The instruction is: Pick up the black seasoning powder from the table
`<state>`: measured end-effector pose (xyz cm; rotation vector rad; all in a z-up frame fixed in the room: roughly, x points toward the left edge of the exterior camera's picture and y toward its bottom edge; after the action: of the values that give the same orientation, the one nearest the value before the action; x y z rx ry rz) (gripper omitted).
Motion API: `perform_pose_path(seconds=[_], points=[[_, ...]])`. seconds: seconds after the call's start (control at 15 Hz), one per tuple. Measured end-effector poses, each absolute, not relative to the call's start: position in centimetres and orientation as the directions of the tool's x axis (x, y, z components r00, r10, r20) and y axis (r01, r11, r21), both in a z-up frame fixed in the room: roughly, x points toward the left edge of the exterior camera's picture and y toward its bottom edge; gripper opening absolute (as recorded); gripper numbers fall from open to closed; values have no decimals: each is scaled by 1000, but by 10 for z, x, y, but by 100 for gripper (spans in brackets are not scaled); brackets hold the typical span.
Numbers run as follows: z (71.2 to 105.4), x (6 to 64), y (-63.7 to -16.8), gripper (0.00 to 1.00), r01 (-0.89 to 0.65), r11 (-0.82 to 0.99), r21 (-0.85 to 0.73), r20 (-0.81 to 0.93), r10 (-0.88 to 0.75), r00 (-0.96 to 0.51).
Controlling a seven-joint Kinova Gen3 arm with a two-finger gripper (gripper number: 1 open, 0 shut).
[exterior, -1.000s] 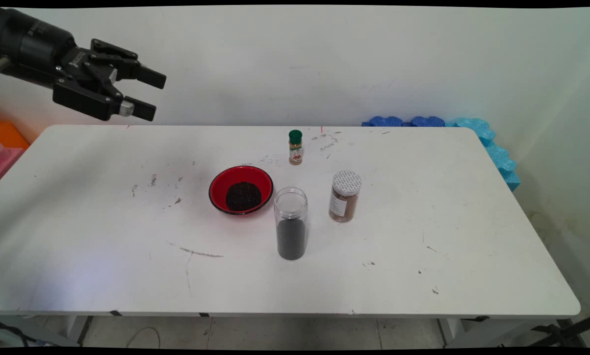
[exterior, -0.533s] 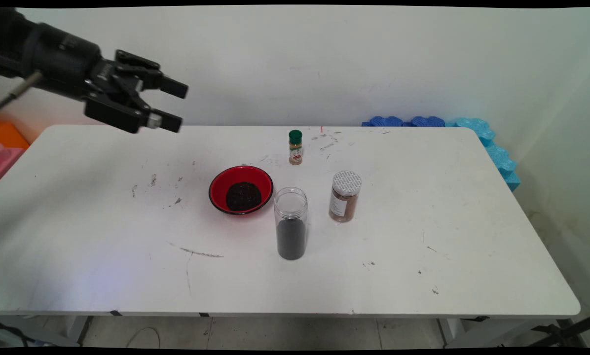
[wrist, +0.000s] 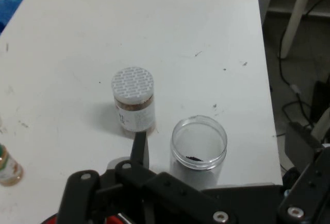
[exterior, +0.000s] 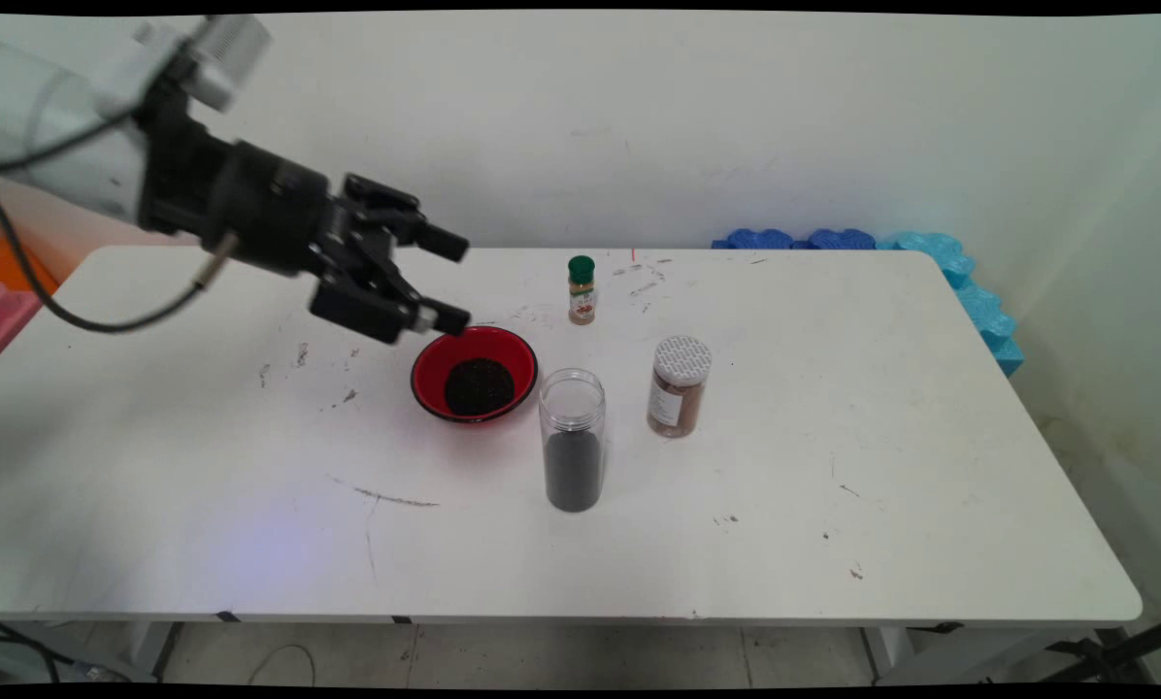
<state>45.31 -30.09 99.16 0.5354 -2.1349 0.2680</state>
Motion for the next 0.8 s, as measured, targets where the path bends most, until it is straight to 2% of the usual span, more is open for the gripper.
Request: perform_pose_path(seconds=[0.8], points=[[925, 421, -309, 100, -441, 897, -29, 752, -271, -601]])
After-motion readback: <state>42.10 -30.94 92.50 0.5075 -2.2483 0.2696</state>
